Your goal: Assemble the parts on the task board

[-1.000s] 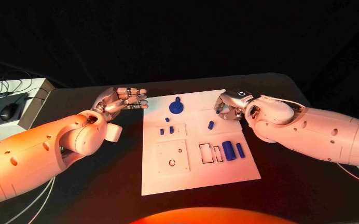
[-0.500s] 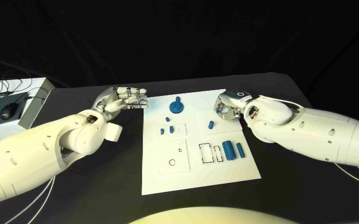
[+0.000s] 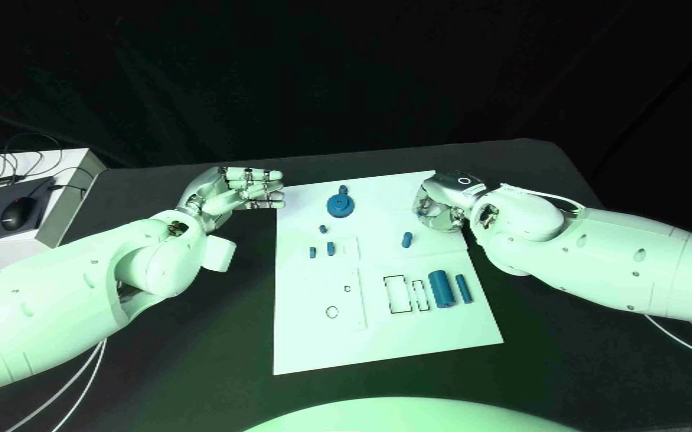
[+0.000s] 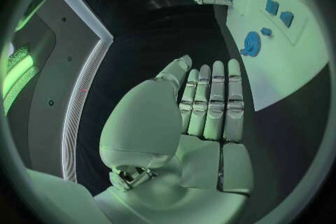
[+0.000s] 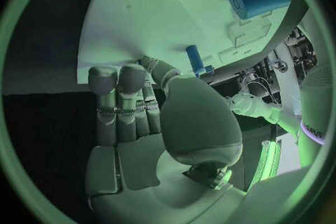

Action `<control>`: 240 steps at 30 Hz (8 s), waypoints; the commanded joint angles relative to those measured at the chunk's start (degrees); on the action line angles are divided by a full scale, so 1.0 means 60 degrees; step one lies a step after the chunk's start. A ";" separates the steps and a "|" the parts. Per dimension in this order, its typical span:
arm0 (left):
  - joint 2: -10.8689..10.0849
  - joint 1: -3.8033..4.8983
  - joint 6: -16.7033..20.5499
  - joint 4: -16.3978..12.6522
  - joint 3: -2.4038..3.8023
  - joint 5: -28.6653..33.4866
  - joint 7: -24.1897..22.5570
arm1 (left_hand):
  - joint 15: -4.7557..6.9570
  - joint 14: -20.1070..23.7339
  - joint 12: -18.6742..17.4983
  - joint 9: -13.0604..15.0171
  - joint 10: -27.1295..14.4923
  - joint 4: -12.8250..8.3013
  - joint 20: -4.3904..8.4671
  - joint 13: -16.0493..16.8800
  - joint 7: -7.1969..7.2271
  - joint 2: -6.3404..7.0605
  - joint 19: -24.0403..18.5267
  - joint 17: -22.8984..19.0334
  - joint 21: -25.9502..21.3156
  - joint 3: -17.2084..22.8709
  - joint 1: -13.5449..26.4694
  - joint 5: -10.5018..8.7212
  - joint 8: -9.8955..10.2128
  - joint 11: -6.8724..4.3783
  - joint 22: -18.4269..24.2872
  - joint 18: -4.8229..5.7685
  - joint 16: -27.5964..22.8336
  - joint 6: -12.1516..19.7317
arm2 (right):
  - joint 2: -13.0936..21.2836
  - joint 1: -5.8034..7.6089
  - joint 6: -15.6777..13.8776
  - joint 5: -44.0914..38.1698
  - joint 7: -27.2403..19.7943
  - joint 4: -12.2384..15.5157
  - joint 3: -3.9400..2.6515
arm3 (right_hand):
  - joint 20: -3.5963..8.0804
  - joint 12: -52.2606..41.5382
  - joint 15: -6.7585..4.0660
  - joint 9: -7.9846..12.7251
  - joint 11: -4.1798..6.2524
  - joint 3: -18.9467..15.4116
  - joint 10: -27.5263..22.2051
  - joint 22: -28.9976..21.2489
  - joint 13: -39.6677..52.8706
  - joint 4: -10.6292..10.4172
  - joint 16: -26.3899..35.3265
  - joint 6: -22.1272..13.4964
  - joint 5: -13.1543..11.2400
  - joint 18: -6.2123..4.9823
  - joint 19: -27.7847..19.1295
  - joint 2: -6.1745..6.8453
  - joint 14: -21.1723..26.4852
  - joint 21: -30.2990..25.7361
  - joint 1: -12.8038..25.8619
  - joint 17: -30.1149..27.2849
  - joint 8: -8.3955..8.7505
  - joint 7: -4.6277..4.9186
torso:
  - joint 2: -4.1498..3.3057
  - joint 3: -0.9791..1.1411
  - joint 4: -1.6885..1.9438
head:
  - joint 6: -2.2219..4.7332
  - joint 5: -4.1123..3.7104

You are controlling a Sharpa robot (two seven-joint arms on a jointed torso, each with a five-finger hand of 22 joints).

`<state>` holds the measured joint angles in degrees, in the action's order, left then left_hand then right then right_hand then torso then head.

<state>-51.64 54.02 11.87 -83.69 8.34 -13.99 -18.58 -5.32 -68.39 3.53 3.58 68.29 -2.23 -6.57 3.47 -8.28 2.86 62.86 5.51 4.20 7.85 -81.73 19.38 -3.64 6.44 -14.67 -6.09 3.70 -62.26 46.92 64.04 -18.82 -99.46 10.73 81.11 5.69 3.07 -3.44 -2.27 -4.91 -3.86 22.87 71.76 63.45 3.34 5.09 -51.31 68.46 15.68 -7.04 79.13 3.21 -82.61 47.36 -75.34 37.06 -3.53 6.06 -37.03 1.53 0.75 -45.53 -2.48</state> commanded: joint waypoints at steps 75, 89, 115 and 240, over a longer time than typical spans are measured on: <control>0.0293 -0.0007 0.0208 0.0095 0.0014 0.0357 -0.0155 | -0.0095 0.0145 -0.0016 0.0008 -0.0380 -0.0064 -0.0069 -0.0010 -0.0214 0.0131 -0.0063 0.0025 -0.0004 -0.0125 0.0114 -0.0015 0.0006 0.0134 0.0203 0.0091 -0.0020 0.0315 | -0.0519 -0.1198 -0.0806 0.0289 -0.0278 0.2715 0.0040 | 0.0060 -0.0002 -0.0071 -0.0269 0.0211 0.0245 0.0379 0.2633 0.0029 0.0507 -0.0303 0.0132 -0.0284 -0.0021 0.0861 -0.0440 0.0061 -0.1896 0.0060 -0.0364 -0.0030 -0.0006 | -0.0001 -0.0007 -0.0002 | -0.0515 0.1126; 0.0332 -0.0006 0.0200 0.0115 0.0014 0.0355 -0.0154 | -0.0095 0.0148 -0.0017 0.0008 -0.0383 0.0002 -0.0082 -0.0010 -0.0222 0.0114 -0.0037 0.0049 -0.0002 -0.0208 0.0089 -0.0014 0.0006 0.0136 0.0343 0.0081 -0.0018 0.0328 | -0.0652 -0.1307 -0.0633 0.0151 -0.0307 0.2645 0.0074 | 0.0060 -0.0003 -0.0070 -0.0269 0.0210 0.0242 0.0378 0.2634 0.0029 0.0516 -0.0308 0.0134 -0.0291 -0.0020 0.0865 -0.0430 0.0061 -0.1906 0.0064 -0.0365 -0.0031 -0.0004 | -0.0007 -0.0019 0.0000 | -0.0561 0.1139; 0.0297 -0.0006 0.0141 0.0109 0.0014 0.0335 -0.0085 | -0.0099 0.0162 -0.0016 0.0007 -0.0395 0.0023 -0.0086 -0.0010 -0.0237 0.0109 -0.0026 0.0055 0.0003 -0.0228 0.0053 -0.0014 0.0007 0.0143 0.0430 0.0079 -0.0020 0.0335 | -0.0721 -0.1347 -0.0315 -0.0085 -0.0174 0.2493 0.0112 | 0.0061 -0.0004 -0.0071 -0.0264 0.0211 0.0252 0.0384 0.2644 0.0030 0.0542 -0.0323 0.0138 -0.0288 -0.0016 0.0881 -0.0437 0.0065 -0.1908 0.0065 -0.0371 -0.0032 -0.0003 | -0.0001 -0.0008 0.0001 | -0.0569 0.1090; 0.0405 -0.0006 -0.0011 0.0318 0.0013 0.0244 -0.0012 | -0.0097 0.0171 -0.0015 0.0010 -0.0389 0.0084 -0.0065 -0.0010 -0.0246 0.0054 0.0019 0.0101 0.0056 -0.0219 0.0031 -0.0028 0.0000 0.0142 0.0728 0.0104 -0.0012 0.0324 | 0.0701 0.0168 0.1124 0.0032 -0.0768 0.1789 -0.0021 | -0.0306 -0.0082 0.0175 0.0141 -0.0057 -0.1529 -0.0602 0.2429 0.0019 -0.0230 0.0022 -0.0715 0.0020 -0.0316 0.0927 0.0530 0.0071 -0.4234 -0.0390 -0.0630 -0.0024 0.0056 | -0.0003 -0.0015 0.0004 | -0.0296 0.0709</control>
<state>-49.22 54.01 12.38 -81.62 8.38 -12.21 -17.89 -6.04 -67.25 3.53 3.57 65.94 -1.57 -6.98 3.47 -9.80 3.03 62.85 6.06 4.38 6.26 -81.55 19.38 -3.64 7.57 -10.38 -6.10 3.70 -60.30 51.18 65.12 -13.33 -97.84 5.18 91.89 5.55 1.41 -4.14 -1.24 -4.02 -4.25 13.41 67.85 74.93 3.46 3.66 -51.42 63.91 15.73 -8.85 83.62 6.70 -81.82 21.67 -78.17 33.24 -3.55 6.36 -37.07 1.46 0.77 -47.19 1.75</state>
